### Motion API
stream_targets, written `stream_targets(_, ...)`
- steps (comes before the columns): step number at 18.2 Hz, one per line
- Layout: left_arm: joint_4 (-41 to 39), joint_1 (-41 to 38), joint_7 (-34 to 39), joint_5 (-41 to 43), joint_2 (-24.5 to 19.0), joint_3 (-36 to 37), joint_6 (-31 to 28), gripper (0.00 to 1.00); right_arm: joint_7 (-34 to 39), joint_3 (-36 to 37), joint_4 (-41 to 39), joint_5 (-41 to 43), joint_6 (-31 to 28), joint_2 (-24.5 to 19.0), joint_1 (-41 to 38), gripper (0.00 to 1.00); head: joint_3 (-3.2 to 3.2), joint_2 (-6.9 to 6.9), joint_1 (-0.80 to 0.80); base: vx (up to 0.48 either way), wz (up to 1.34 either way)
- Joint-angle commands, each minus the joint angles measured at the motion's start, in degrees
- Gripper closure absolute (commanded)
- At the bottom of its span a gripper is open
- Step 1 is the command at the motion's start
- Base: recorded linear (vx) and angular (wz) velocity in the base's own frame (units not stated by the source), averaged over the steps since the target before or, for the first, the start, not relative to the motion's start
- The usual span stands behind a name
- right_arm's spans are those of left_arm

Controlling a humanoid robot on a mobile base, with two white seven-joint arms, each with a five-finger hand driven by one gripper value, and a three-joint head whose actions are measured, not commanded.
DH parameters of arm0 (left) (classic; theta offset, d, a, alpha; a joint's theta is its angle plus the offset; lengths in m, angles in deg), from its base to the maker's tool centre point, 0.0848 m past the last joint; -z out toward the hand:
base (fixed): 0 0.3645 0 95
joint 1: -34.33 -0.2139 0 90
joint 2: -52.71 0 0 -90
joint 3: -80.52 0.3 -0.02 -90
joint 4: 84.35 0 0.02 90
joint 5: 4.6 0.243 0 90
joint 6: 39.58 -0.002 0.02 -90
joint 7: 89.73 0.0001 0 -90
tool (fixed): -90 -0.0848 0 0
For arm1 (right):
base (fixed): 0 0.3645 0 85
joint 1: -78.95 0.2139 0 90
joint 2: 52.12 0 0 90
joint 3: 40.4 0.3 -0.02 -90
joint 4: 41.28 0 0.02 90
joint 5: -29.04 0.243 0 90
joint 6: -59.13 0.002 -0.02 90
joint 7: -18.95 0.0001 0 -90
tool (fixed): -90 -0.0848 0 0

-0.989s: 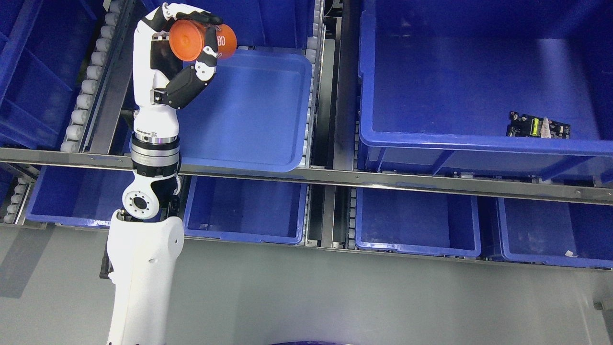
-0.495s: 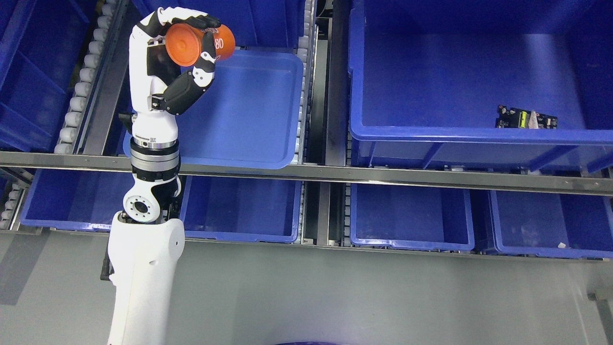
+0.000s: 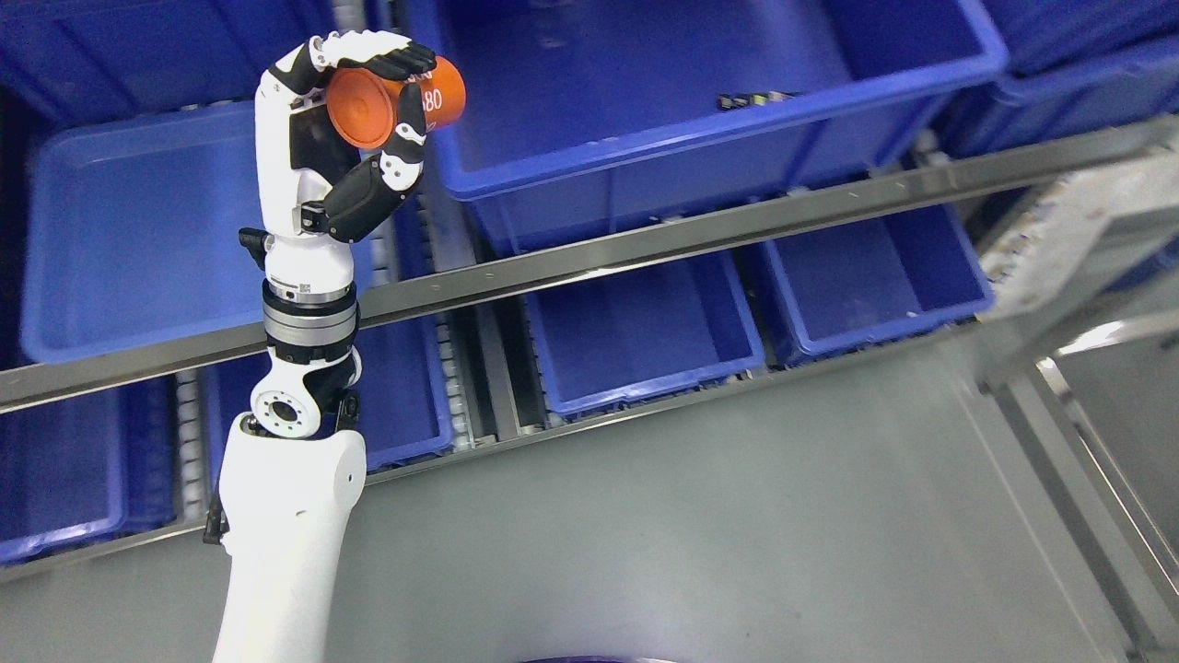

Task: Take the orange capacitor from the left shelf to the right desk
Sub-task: 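Carry the capacitor in the left hand while turning toward the steel table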

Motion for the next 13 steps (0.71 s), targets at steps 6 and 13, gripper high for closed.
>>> stream_targets(6, -1.92, -0.18, 0.17, -1.71, -1.0, 2.14, 0.0, 0.96, 0.02, 0.7, -1.0, -0.26, 0.0, 1.0, -1.14, 0.0, -0.03, 0.0, 0.0, -0.17, -1.01)
stream_targets(13, -1.65, -0.18, 0.17, -1.89, -1.0, 4.24, 0.0, 0.96, 0.02, 0.7, -1.0, -0.26, 0.0, 1.0, -1.14, 0.0, -0.35, 0.0, 0.0, 0.019, -0.99)
